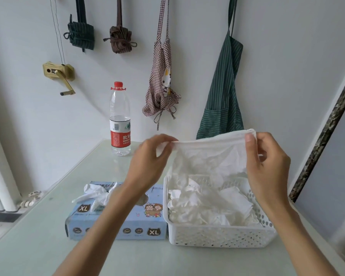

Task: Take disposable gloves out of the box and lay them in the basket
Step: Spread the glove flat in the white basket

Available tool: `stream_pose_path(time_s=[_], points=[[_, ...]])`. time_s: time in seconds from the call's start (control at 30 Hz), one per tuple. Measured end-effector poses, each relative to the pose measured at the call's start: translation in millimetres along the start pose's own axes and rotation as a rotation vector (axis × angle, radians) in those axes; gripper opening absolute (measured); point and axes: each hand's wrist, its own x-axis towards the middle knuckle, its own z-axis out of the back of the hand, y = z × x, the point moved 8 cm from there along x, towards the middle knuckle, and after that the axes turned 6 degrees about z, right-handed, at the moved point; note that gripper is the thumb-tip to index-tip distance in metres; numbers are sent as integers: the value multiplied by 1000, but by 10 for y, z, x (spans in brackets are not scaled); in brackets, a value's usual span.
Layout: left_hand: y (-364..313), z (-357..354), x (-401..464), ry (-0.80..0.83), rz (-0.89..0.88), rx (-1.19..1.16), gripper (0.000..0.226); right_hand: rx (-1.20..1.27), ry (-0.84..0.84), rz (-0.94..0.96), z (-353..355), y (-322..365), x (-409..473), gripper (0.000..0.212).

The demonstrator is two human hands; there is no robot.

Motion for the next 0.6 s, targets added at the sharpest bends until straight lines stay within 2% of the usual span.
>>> stream_pose_path(time_s=[0.1, 0.17, 0.3, 0.37, 0.6], points=[[-115, 166, 56, -53, 5, 86, 16, 127, 33, -107, -15, -68, -5, 29], [-55, 63, 133, -7, 43, 208, 14, 92, 116, -215, -116, -312, -73, 27], [335, -681, 196, 261, 105, 484, 17, -242, 327, -422, -345, -1063, -404, 28], [476, -1003, 187, 324, 66, 567, 18, -408, 423, -493, -410, -1382, -554, 30], [463, -1370, 203, 296, -127, 636, 26, -732, 609, -381, -439, -1545, -595, 29]])
